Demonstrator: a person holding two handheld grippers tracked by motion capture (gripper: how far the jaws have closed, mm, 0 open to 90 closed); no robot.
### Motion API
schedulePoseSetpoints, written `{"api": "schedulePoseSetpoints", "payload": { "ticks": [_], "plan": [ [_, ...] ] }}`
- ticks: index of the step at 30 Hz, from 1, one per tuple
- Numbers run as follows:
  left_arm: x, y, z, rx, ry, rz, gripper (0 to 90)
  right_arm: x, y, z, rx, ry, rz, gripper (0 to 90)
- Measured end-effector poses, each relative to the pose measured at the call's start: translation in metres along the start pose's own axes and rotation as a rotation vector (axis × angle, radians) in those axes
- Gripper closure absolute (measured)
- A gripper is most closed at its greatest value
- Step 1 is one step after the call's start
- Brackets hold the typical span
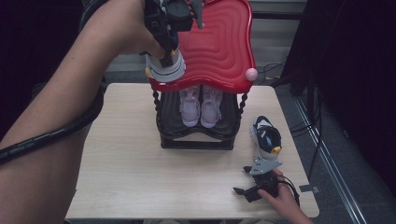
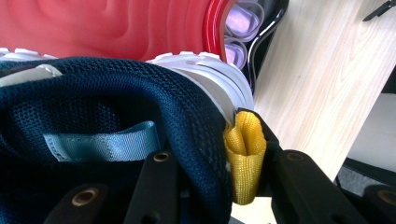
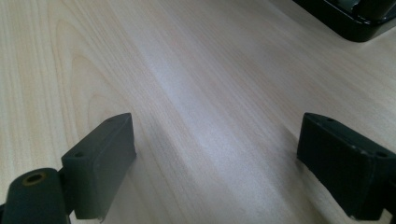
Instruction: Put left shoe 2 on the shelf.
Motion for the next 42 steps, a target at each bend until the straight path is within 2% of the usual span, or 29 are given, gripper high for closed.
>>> {"api": "schedulePoseSetpoints", "payload": {
  "ticks": [3,6,11,16,19,23,27,37,42],
  "plan": [
    [-0.003,0.000,-0.007,-0.021,-0.009,-0.016,70.0,0.000,0.000,0.000,0.002,0.000,0.000,10.6],
    [-0.006,0.000,-0.014,-0.033,-0.021,-0.012,70.0,0.000,0.000,0.000,0.002,0.000,0.000,10.6],
    [-0.012,0.000,-0.024,-0.068,-0.008,-0.018,69.8,0.000,0.000,0.000,0.000,0.000,0.000,10.6],
    [-0.017,-0.001,-0.034,-0.096,-0.025,-0.018,69.7,0.000,0.000,0.000,0.001,0.000,0.000,10.6],
    [-0.021,-0.001,-0.040,-0.123,-0.015,-0.028,69.4,0.000,0.000,0.000,0.000,0.000,-0.001,10.6],
    [-0.027,0.000,-0.045,-0.136,-0.014,-0.027,69.2,0.000,0.000,0.000,0.001,0.001,-0.001,10.6],
    [-0.034,0.001,-0.048,-0.167,0.007,-0.036,68.7,0.000,0.000,0.000,0.002,0.000,-0.002,10.6],
    [-0.043,0.012,-0.048,-0.175,0.044,-0.071,68.0,0.000,0.000,0.000,0.003,0.000,-0.004,10.6],
    [-0.048,0.016,-0.047,-0.171,0.036,-0.074,67.7,0.000,0.000,0.000,0.005,0.000,-0.005,10.6]
  ]
}}
Point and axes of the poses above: each handheld gripper's, and its own axes: x roughly backward along the jaws, z roughly out of its underside, y roughly to its left, the point moved 5 cm from there along -x, roughly forward along the jaws, and after that the axes turned 2 degrees about x, right-handed, at the moved point
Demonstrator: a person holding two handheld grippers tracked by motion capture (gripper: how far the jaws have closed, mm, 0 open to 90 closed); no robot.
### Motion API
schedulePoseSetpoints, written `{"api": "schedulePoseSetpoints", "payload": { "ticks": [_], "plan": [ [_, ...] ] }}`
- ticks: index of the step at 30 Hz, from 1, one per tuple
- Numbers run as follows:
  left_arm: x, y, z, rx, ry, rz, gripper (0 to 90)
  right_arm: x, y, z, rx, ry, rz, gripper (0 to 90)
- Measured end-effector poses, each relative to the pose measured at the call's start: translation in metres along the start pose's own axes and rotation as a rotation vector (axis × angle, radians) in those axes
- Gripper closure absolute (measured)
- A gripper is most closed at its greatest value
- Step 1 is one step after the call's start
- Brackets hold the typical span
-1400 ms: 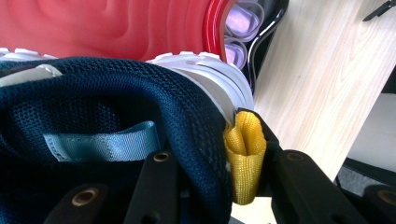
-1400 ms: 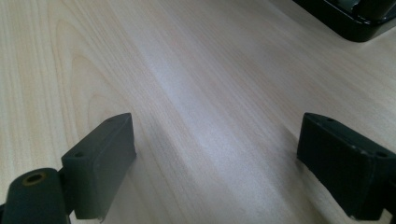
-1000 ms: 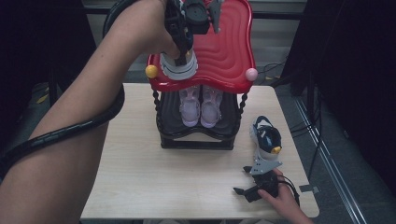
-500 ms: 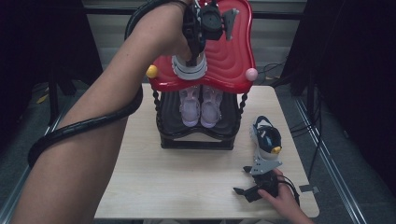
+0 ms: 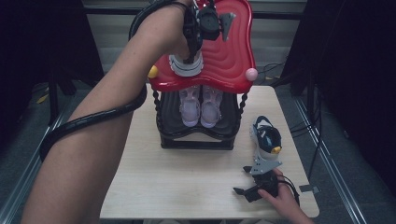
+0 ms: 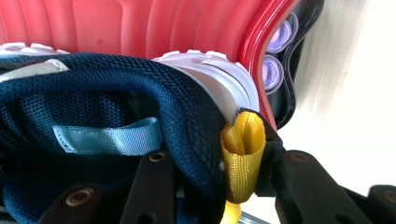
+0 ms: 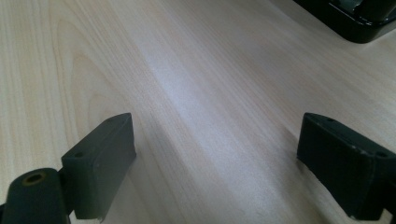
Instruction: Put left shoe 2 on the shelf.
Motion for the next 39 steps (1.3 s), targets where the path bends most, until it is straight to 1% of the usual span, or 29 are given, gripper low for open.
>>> {"api": "schedulePoseSetpoints", "payload": {
  "ticks": [3,9,13,14,15,22,23,26,28,38,39],
  "plan": [
    [-0.002,0.001,0.001,-0.001,-0.002,0.002,67.5,0.000,0.000,0.000,0.000,0.000,0.000,10.6],
    [-0.004,0.004,0.001,-0.010,-0.005,-0.011,67.0,0.000,0.000,0.000,-0.001,0.000,0.000,10.6],
    [-0.007,0.003,0.001,-0.021,-0.006,0.000,66.8,0.000,0.000,0.000,0.000,0.000,0.000,10.6],
    [-0.007,0.003,0.001,-0.017,-0.011,0.001,66.6,0.000,0.000,0.000,0.000,0.000,-0.001,10.6],
    [-0.007,0.003,0.001,-0.023,-0.006,-0.001,66.6,0.000,0.000,0.000,0.000,0.000,-0.001,10.6],
    [-0.009,0.003,0.000,-0.026,-0.010,-0.009,66.6,0.000,0.000,0.000,-0.001,0.000,0.000,10.6],
    [-0.009,0.004,0.000,-0.034,-0.004,-0.007,66.6,0.000,0.000,0.000,0.000,0.000,-0.001,10.6],
    [-0.010,0.003,0.001,-0.027,-0.010,-0.008,66.6,0.000,0.000,0.000,0.000,0.000,-0.001,10.6],
    [-0.010,0.003,0.002,-0.031,-0.004,-0.011,66.6,0.000,0.000,0.000,0.001,0.000,0.000,10.6],
    [-0.012,0.004,0.004,-0.019,0.000,-0.017,66.5,0.000,0.000,0.000,0.000,0.000,-0.001,10.6],
    [-0.012,0.004,0.004,-0.013,-0.002,-0.020,66.4,0.000,0.000,0.000,0.000,0.000,-0.001,10.6]
  ]
}}
Point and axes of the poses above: each handheld gripper's, and its own axes: x roughly backward along the jaws, z roughly out of its underside, y roughly to its left, the point moved 5 cm from there along -x, roughly forward along the jaws, and after that the axes turned 2 degrees about x, right-handed, at the moved point
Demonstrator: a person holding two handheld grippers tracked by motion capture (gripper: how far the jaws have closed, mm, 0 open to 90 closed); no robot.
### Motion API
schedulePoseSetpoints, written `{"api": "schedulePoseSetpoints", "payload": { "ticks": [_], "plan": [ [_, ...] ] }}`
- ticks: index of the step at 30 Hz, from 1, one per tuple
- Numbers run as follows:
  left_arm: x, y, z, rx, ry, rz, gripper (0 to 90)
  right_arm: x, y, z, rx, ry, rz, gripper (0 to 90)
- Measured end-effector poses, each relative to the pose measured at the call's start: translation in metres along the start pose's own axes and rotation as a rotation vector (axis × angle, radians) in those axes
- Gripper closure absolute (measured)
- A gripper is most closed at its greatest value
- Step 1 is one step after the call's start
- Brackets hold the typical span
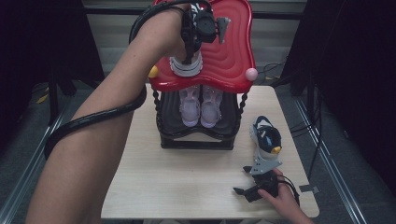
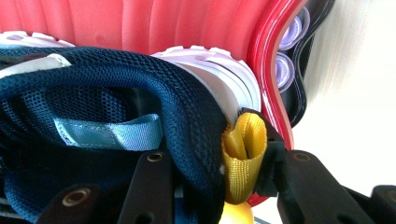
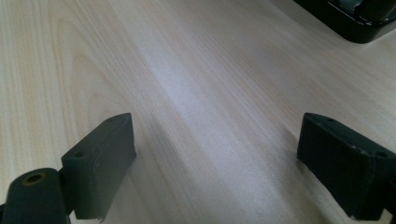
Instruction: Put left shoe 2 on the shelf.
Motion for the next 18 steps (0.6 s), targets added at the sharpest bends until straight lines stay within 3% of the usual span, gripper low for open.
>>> {"api": "schedulePoseSetpoints", "payload": {
  "ticks": [8,12,18],
  "plan": [
    [0.0001,0.0016,-0.0008,0.021,-0.010,-0.014,66.1,0.0000,0.0000,0.0000,0.000,0.000,0.000,10.6],
    [0.0000,0.0016,0.0000,0.013,-0.004,-0.012,66.0,0.0000,0.0000,0.0000,0.000,0.000,0.000,10.6],
    [-0.0012,0.0020,0.0023,0.040,-0.008,-0.008,64.9,0.0000,0.0000,0.0000,0.000,0.000,0.000,10.6]
  ]
}}
Point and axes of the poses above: each handheld gripper's, and its own axes: x roughly backward along the jaws, z roughly out of its underside, y roughly to its left, the point moved 5 cm from there along -x, roughly forward along the jaws, and after that the axes turned 2 degrees about x, right-handed, at the moved point
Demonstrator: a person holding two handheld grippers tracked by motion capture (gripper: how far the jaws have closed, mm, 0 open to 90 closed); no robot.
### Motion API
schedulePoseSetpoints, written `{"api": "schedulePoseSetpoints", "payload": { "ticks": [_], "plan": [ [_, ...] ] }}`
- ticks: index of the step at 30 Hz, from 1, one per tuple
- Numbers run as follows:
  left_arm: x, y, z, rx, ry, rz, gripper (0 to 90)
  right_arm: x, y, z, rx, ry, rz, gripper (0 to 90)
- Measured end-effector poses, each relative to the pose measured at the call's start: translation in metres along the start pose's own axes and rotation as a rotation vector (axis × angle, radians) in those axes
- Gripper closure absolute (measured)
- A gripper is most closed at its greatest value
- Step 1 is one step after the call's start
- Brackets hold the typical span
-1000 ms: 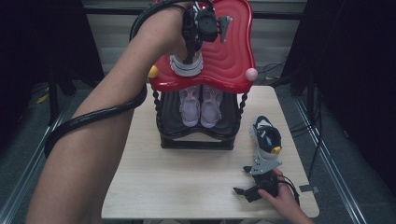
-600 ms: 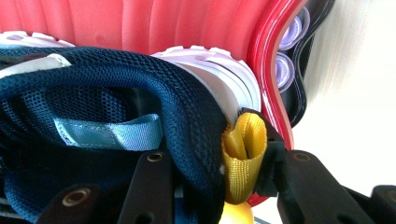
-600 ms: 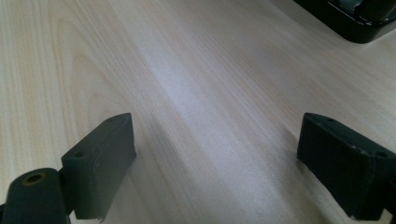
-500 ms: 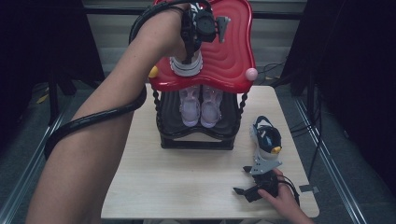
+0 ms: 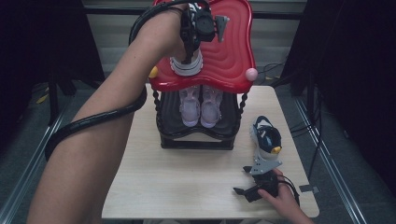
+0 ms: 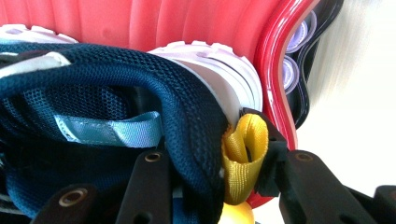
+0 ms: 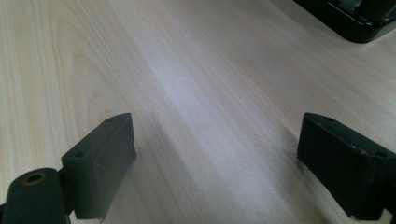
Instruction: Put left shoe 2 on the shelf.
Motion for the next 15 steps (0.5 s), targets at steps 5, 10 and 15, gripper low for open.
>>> {"api": "schedulePoseSetpoints", "payload": {
  "ticks": [5,10,15],
  "plan": [
    [0.0009,0.0009,0.0002,0.014,-0.010,0.001,63.4,0.0000,0.0000,0.0000,0.000,0.000,0.000,10.6],
    [0.0009,0.0016,0.0008,0.015,-0.005,0.004,62.7,0.0000,0.0000,0.0000,0.000,0.000,0.000,10.6],
    [0.0009,0.0016,0.0010,0.013,-0.001,-0.001,61.7,0.0000,0.0001,0.0000,-0.001,0.000,0.000,10.6]
  ]
}}
Point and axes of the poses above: each handheld gripper's, and its own axes: x roughly backward along the jaws, z roughly out of its underside, y roughly to its left, the point moved 5 cm from there along -x, roughly forward along the jaws, and after that the axes turned 2 degrees about x, right-handed, at the moved point
